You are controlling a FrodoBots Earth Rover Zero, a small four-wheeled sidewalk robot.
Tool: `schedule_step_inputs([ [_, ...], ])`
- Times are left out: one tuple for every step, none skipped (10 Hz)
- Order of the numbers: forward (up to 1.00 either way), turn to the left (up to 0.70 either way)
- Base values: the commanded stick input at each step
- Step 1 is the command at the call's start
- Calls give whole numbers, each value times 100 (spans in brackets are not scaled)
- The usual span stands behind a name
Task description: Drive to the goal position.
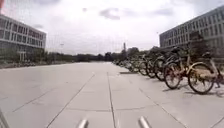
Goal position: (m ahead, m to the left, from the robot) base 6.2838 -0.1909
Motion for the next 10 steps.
schedule_step_inputs([
  [70, 0],
  [70, 0],
  [70, 0],
  [70, 0],
  [70, 0],
  [70, 0],
  [70, 0],
  [70, 0],
  [70, 0],
  [70, 0],
])
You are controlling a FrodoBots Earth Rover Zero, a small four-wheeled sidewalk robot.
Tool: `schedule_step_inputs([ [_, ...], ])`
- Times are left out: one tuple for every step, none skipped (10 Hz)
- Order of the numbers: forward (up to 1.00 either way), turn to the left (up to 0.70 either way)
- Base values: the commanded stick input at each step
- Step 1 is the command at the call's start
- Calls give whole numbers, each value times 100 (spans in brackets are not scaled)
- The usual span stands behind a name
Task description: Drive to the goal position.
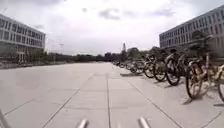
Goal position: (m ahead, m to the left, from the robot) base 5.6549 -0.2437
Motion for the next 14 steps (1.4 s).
schedule_step_inputs([
  [70, 0],
  [70, 0],
  [70, 0],
  [70, 0],
  [70, 0],
  [70, 0],
  [70, 0],
  [70, 0],
  [70, 0],
  [70, 0],
  [70, 0],
  [70, 0],
  [70, 0],
  [70, 0],
])
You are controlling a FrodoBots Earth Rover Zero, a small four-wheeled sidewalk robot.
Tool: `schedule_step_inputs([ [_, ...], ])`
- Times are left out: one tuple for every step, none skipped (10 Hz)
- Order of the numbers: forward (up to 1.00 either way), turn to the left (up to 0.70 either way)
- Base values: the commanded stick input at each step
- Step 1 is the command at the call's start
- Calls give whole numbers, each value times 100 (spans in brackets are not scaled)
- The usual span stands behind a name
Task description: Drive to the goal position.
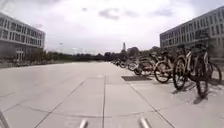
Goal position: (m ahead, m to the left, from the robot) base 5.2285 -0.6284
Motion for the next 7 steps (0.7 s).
schedule_step_inputs([
  [70, 0],
  [70, 0],
  [70, 6],
  [70, 22],
  [70, 35],
  [70, 35],
  [70, 35],
])
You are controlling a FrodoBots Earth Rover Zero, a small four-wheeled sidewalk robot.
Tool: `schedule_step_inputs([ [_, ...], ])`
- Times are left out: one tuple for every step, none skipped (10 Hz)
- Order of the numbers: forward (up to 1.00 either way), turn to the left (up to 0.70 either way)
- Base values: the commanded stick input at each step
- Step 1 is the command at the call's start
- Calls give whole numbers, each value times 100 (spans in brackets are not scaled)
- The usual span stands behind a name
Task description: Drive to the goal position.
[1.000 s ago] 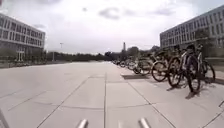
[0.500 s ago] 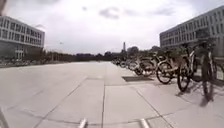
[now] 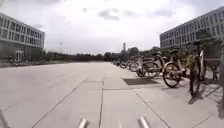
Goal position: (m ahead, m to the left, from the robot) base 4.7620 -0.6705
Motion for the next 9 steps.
schedule_step_inputs([
  [70, 35],
  [70, 35],
  [70, 35],
  [70, 31],
  [70, 0],
  [70, 0],
  [70, 0],
  [70, 0],
  [70, 0],
])
